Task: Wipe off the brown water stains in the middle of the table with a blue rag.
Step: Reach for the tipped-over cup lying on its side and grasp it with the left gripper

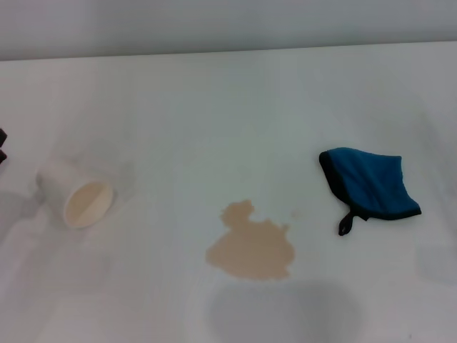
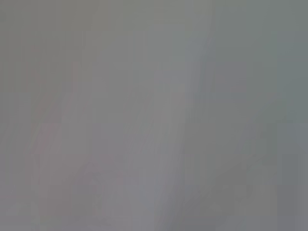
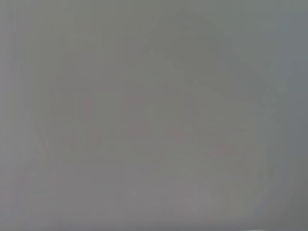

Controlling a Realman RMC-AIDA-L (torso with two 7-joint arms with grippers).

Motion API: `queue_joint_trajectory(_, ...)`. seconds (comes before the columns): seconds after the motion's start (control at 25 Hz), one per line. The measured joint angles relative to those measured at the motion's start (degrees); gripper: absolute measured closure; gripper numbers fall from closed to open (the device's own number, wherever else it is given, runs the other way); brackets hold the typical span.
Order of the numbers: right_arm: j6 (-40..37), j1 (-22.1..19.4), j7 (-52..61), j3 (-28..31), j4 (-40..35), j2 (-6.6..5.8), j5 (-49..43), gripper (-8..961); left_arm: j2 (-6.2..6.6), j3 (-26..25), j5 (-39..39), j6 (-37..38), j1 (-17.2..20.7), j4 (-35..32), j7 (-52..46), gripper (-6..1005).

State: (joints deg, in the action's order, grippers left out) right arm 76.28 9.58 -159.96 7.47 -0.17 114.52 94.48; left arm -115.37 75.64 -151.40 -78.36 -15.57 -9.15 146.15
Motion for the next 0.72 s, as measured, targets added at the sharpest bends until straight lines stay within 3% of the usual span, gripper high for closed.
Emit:
queue_joint_trajectory(0.32, -0.9, 0.22, 0.0, 0.0, 0.0, 0.0, 0.06, 96, 4.95, -0.38, 7.3, 1.59, 0.0, -4.16, -10.5, 123)
queue_joint_trajectory(0.72, -3.26, 1.07, 0.0, 0.0, -0.12, 0.07, 0.18, 96, 14.44, -0.89, 29.72, 6.49, -0.71, -16.64, -33.36, 124)
